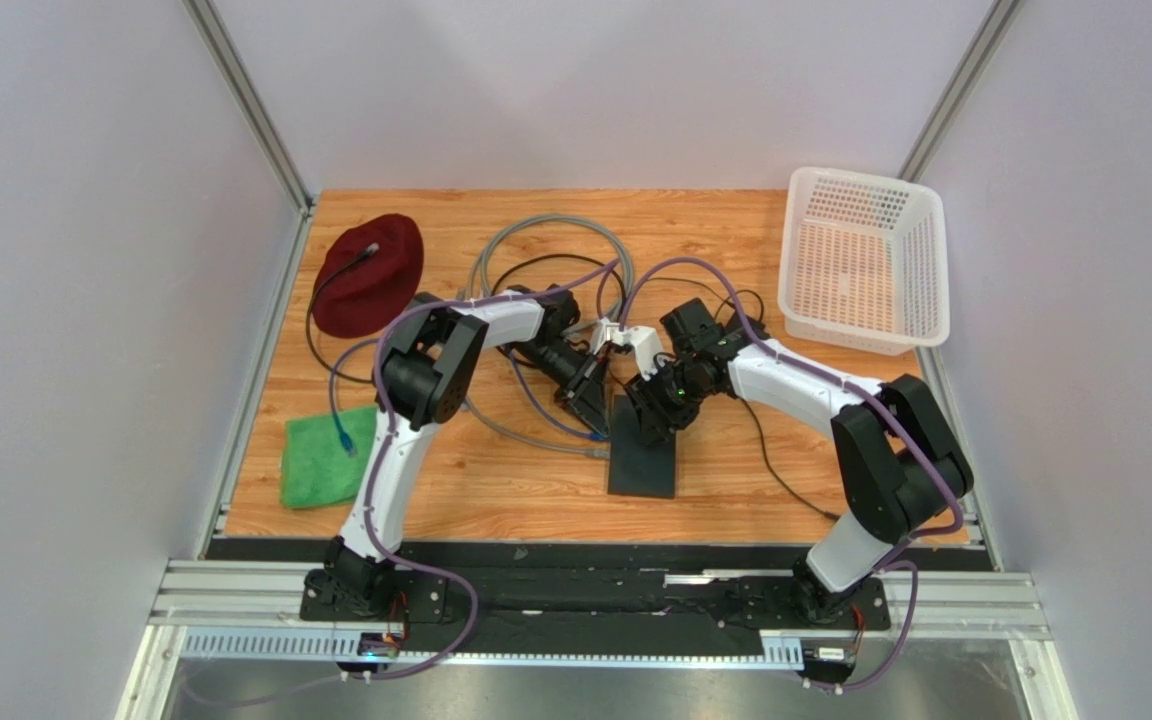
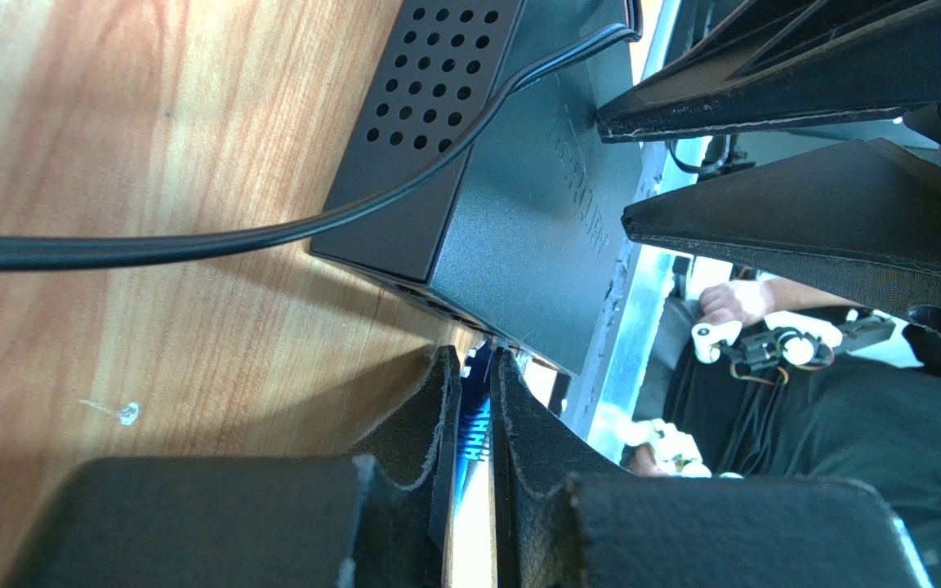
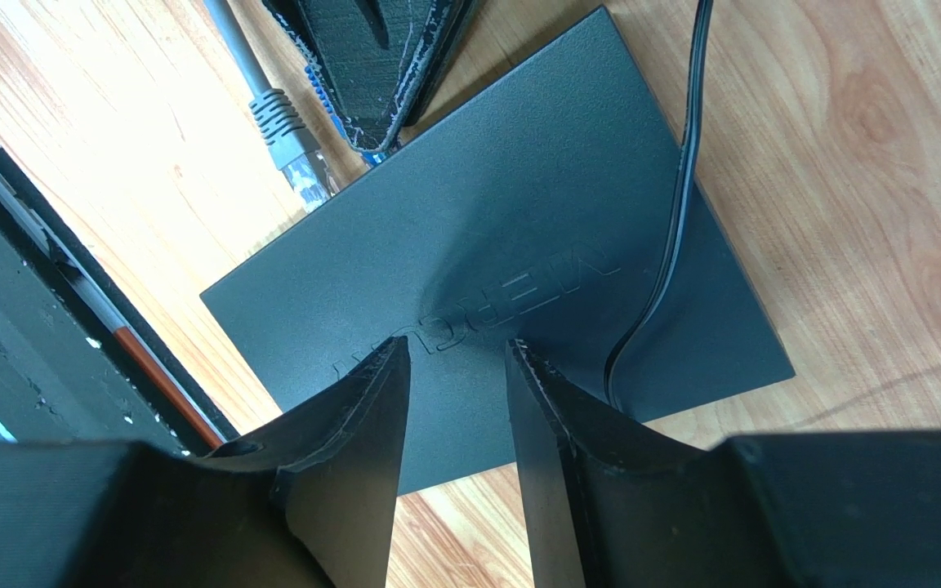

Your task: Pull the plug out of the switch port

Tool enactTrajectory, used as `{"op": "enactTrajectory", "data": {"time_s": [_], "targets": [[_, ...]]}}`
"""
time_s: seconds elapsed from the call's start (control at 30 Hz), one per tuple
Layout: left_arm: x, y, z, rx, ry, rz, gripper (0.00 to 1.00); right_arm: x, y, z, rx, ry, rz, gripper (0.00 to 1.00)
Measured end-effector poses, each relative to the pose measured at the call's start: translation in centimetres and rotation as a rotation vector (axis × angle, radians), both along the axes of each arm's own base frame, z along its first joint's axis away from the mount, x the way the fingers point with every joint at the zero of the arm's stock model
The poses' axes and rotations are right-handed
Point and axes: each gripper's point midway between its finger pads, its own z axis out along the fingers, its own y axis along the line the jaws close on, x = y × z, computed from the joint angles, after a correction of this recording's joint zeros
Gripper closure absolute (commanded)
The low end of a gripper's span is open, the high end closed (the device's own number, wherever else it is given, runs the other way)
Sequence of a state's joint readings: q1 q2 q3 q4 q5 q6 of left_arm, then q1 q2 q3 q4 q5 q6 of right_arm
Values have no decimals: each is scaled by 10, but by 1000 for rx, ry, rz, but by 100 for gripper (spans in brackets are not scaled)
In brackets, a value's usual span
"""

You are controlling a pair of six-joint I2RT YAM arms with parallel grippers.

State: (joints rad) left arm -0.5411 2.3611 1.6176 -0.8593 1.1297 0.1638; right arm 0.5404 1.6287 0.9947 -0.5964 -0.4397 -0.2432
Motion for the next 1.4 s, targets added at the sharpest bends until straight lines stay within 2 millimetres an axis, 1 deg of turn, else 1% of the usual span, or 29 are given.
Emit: {"op": "enactTrajectory", "data": {"time_s": [0.33,0.57,0.83,0.97,1.17,1.4], "targets": [[2,2,2,-3,-50,-26,100,0,1,0,2,3,-7,58],[-5,5,3,-67,-91,-78,100,0,2,0,11,-2,-7,57],[3,8,5,-52,-111,-137,100,2,3,0,15,-9,-5,57],[0,8,3,-74,-88,-124,100,2,3,0,16,-11,-6,57],[-11,17,2,-81,-17,-105,100,2,3,0,18,-14,-5,57],[-6,24,5,-99,-9,-87,100,2,4,1,20,-16,-5,57]]}}
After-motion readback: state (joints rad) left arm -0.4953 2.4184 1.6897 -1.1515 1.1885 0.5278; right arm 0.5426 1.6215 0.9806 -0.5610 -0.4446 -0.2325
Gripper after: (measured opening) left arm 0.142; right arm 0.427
